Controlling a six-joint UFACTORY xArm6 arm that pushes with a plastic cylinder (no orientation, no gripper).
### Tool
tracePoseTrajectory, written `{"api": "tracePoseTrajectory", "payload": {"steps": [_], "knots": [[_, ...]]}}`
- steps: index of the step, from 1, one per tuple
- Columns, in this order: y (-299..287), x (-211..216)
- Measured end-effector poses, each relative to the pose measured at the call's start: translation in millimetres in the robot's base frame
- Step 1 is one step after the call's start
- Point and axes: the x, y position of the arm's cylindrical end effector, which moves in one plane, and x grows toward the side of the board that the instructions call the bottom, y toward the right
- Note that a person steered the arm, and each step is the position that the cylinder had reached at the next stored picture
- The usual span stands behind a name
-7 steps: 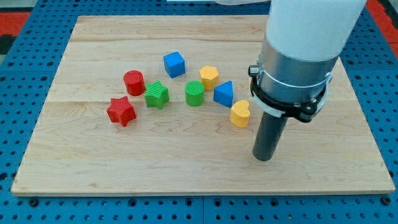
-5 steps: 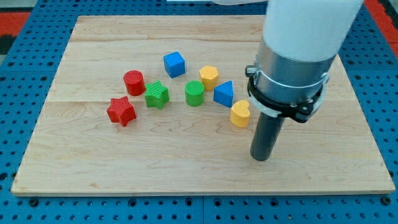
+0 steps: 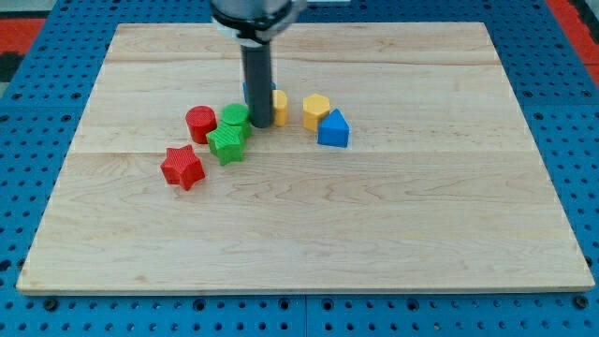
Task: Move the blue cube towards the top left
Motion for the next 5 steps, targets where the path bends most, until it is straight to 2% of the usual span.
{"api": "tracePoseTrajectory", "payload": {"steps": [1, 2, 3, 4, 5], "knots": [[17, -40], [27, -50], [20, -88], [12, -90], [8, -60]]}}
